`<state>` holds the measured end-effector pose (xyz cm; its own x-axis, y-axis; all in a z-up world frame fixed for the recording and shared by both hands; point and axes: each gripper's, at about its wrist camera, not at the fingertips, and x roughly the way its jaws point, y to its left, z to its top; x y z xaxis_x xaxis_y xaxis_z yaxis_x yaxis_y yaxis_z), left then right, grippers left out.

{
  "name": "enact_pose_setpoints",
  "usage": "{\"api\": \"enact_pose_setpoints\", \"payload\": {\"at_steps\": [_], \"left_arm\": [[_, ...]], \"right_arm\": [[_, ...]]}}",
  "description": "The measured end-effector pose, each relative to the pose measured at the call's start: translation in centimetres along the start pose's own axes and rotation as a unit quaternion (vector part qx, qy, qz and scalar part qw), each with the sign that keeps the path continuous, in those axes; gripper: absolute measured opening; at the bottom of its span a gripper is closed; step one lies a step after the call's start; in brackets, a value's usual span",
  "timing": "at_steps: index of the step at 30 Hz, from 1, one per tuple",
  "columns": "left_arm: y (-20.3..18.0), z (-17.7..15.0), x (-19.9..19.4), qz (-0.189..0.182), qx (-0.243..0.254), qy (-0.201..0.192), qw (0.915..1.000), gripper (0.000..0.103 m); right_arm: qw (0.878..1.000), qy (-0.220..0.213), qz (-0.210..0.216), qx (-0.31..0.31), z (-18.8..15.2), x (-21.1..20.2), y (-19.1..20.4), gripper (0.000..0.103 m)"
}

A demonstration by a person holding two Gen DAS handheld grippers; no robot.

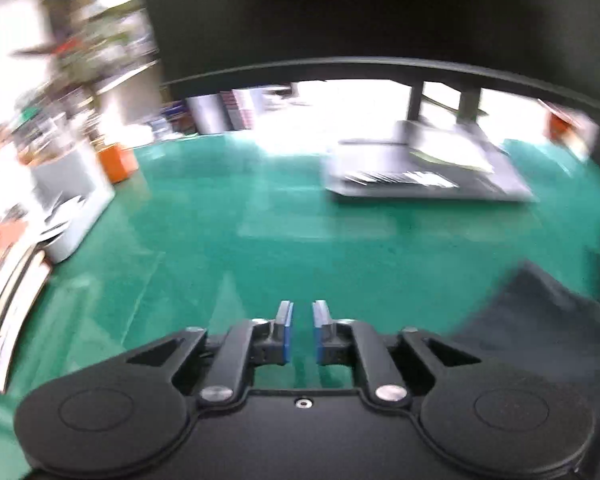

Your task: Fold clothes

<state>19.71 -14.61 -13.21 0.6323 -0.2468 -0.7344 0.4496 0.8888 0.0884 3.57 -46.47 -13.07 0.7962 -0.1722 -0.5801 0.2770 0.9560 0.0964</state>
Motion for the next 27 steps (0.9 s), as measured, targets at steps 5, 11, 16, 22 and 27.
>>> {"api": "enact_pose_setpoints", "payload": {"at_steps": [5, 11, 16, 22, 27], "left_arm": [[-1.4, -0.6, -3.2, -0.096, 0.061, -0.012, 0.9935, 0.055], [-7.8, -5.1, -6.0, -0.279, 0.099, 0.050, 0.9539, 0.059], [-10.8, -8.4, -5.7, -0.326, 0.091, 0.096, 0.9360, 0.071], [-11.4, -8.5, -5.8, -0.328, 0.100, 0.092, 0.9349, 0.079], [-11.8, -8.5, -6.3, -0.320, 0.099, 0.090, 0.9377, 0.079]], "right_arm": [[0.994, -0.002, 0.016, 0.106, -0.6, -3.6, -3.8, 0.101], [0.901, 0.032, 0.155, 0.403, -9.7, -9.9, -12.2, 0.103], [0.858, -0.004, 0.139, 0.494, -17.2, -14.6, -14.3, 0.103], [0.863, -0.025, 0.210, 0.459, -17.0, -13.2, -13.6, 0.103], [0.866, 0.031, 0.266, 0.423, -14.4, -10.0, -11.9, 0.103]]}}
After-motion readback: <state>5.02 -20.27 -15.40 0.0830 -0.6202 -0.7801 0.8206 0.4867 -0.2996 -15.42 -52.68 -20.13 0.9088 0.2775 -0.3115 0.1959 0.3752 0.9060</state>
